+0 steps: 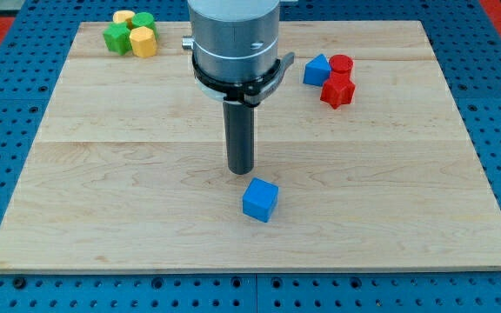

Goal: Push the red star closer to the blue cube

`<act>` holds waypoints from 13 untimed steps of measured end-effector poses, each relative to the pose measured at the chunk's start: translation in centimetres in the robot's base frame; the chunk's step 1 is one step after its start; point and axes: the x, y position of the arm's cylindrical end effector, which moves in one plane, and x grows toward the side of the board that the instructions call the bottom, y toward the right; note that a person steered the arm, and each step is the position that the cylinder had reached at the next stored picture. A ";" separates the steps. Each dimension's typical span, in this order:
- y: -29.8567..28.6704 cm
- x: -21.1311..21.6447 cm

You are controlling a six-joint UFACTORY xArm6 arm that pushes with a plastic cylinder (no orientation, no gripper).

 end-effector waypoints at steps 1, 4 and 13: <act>0.3 -1.3; 24.2 -12.1; -5.8 -14.2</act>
